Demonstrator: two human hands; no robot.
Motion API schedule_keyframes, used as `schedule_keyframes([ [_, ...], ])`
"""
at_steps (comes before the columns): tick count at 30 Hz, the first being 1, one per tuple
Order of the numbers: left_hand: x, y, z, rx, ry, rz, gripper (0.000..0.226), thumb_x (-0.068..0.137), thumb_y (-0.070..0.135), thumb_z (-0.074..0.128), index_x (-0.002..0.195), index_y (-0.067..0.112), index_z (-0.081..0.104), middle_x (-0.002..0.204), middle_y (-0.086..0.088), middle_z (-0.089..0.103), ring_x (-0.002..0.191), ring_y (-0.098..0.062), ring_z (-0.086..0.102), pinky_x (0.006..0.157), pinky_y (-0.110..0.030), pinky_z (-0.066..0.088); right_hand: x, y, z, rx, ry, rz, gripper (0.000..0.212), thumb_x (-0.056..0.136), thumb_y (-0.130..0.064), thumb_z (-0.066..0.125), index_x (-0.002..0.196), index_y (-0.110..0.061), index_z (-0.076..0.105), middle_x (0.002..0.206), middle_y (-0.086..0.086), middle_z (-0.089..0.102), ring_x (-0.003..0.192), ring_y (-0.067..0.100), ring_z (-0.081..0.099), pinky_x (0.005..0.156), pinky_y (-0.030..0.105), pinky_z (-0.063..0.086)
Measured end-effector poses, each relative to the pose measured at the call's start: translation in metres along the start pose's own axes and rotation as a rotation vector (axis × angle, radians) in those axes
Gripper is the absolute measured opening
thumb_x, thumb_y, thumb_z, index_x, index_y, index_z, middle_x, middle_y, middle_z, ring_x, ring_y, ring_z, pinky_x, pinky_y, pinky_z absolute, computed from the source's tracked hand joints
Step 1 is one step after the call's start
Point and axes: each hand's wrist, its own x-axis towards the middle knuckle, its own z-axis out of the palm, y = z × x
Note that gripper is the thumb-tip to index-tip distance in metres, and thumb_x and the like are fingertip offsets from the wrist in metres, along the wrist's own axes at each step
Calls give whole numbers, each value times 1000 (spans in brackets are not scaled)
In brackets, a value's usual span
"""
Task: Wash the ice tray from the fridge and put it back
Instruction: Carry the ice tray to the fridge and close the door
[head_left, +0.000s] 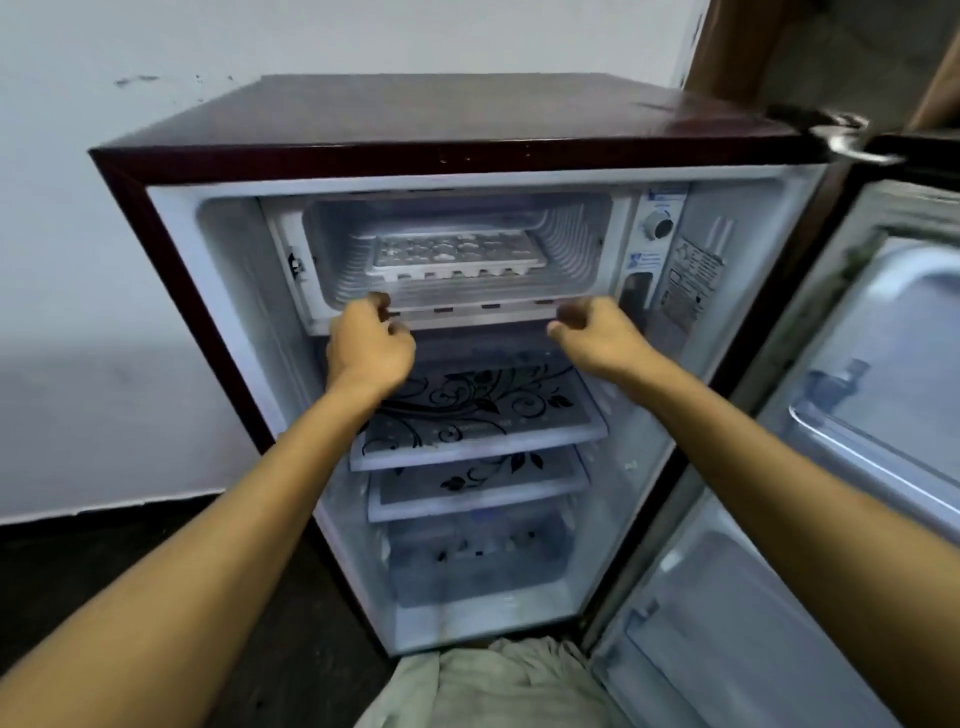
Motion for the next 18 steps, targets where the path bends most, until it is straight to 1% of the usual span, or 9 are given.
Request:
schedule_keyframes([
  [2, -32, 2, -6, 35, -37, 32, 43, 92, 10, 50, 135, 7, 50, 132, -13, 58, 120, -29, 55, 102, -34, 42, -36, 2, 0, -18, -43, -1, 48, 97, -22, 50, 140, -3, 40, 135, 13, 52, 123, 26, 50, 98, 31, 40],
  [6, -101, 1, -20, 100, -109, 83, 42, 94, 14, 49, 136, 11, 49, 134, -10, 57, 117, -27, 57, 95, -34, 45, -108, 15, -2, -59, -78, 15, 48, 97, -23, 51, 141, -7, 39, 140, 11, 49, 127, 26, 48, 104, 38, 41],
  [7, -115, 0, -23, 107, -110, 94, 42, 95, 14, 49, 136, 11, 49, 134, -9, 57, 112, -24, 59, 91, -31, 45, -123, 18, -2, -69, -78, 16, 48, 97, -23, 51, 141, -8, 39, 140, 11, 49, 127, 26, 48, 105, 39, 41],
  [9, -144, -2, -26, 115, -116, 107, 41, 95, 14, 50, 136, 12, 50, 132, -8, 59, 89, -15, 63, 80, -25, 42, -156, 28, -2, -65, -72, 29, 48, 96, -23, 52, 141, -9, 40, 139, 11, 50, 126, 26, 49, 105, 40, 40],
  [10, -158, -3, -27, 111, -128, 111, 41, 95, 14, 50, 136, 12, 50, 130, -9, 60, 77, -10, 60, 76, -24, 42, -172, 33, -2, -57, -67, 37, 48, 96, -23, 52, 140, -10, 41, 139, 10, 50, 126, 25, 49, 106, 38, 40],
  [12, -183, -7, -27, 106, -151, 112, 40, 95, 15, 50, 135, 12, 50, 118, -12, 66, 62, -2, 50, 67, -24, 43, -200, 44, 0, -53, -64, 52, 48, 95, -23, 53, 140, -11, 42, 139, 8, 51, 126, 23, 49, 104, 35, 39],
  [13, -196, -9, -26, 111, -167, 108, 40, 95, 15, 50, 135, 12, 51, 112, -13, 68, 60, -1, 48, 66, -26, 44, -215, 50, 1, -55, -60, 65, 47, 95, -23, 53, 139, -11, 42, 139, 7, 51, 126, 23, 50, 103, 34, 39],
  [16, -233, -16, -21, 136, -226, 89, 39, 95, 17, 51, 134, 12, 52, 108, -14, 69, 58, -3, 48, 72, -36, 50, -253, 67, 4, -67, -39, 108, 45, 94, -22, 54, 138, -14, 45, 137, 5, 54, 125, 22, 51, 101, 32, 39],
  [18, -255, -21, -16, 158, -275, 79, 39, 95, 18, 51, 134, 13, 52, 102, -11, 68, 58, -10, 50, 71, -36, 50, -277, 78, 5, -67, -20, 140, 44, 94, -19, 54, 136, -13, 47, 136, 6, 55, 125, 21, 51, 102, 32, 39],
])
